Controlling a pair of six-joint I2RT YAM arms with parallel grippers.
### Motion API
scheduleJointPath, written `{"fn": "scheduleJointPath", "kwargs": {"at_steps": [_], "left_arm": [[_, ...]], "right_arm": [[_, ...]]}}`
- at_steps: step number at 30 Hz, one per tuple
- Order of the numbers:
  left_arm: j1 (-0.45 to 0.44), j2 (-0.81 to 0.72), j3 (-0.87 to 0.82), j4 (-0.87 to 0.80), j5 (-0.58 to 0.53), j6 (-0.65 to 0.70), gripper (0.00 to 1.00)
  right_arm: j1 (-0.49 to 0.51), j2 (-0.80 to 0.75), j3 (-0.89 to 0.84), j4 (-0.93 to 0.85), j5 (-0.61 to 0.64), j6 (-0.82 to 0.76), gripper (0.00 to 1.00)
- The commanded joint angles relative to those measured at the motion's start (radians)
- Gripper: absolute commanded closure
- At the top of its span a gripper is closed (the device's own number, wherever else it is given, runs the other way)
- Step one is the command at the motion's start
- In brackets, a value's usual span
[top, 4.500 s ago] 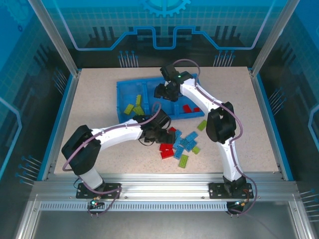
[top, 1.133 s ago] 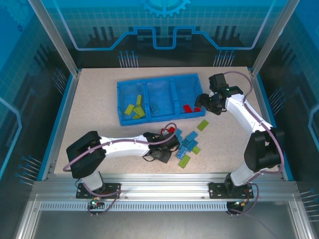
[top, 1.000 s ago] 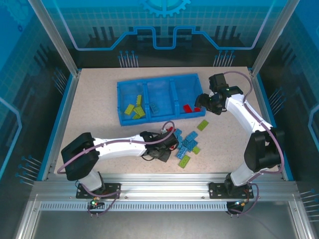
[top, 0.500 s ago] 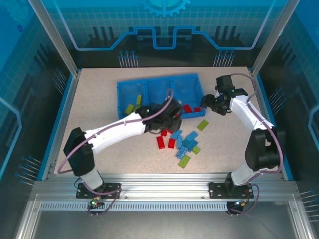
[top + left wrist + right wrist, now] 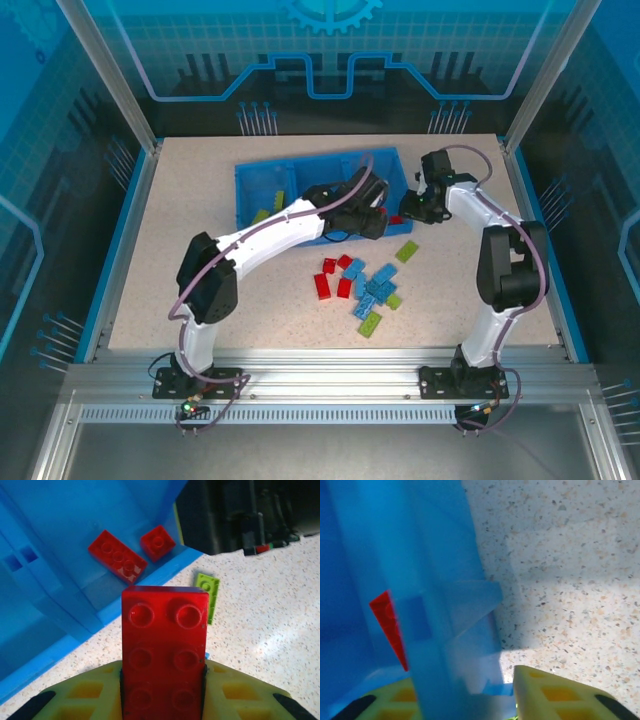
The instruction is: Sort the legos into containers by color
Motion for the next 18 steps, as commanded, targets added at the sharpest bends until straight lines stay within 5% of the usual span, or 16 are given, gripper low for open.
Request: {"fn": "scheduleJointPath", "kwargs": {"at_steps": [1, 6, 18], "left_arm": [[0.028, 0.043, 0.073, -0.005, 0.055, -0.016, 0.69], [0.039, 0.110, 0.150, -0.012, 0.069, 0.037, 0.69], [0.086, 0.260, 0.307, -0.043, 0.070, 0.054, 0.65]], "right_arm": [[0.029, -0.018, -0.011, 0.037, 0.010, -0.042, 0.74], [0.090, -0.071, -0.082, 0.040, 0.057, -0.069, 0.88], [0.098, -0.155, -0.162, 0.003, 0.099, -0.011, 0.87]]}}
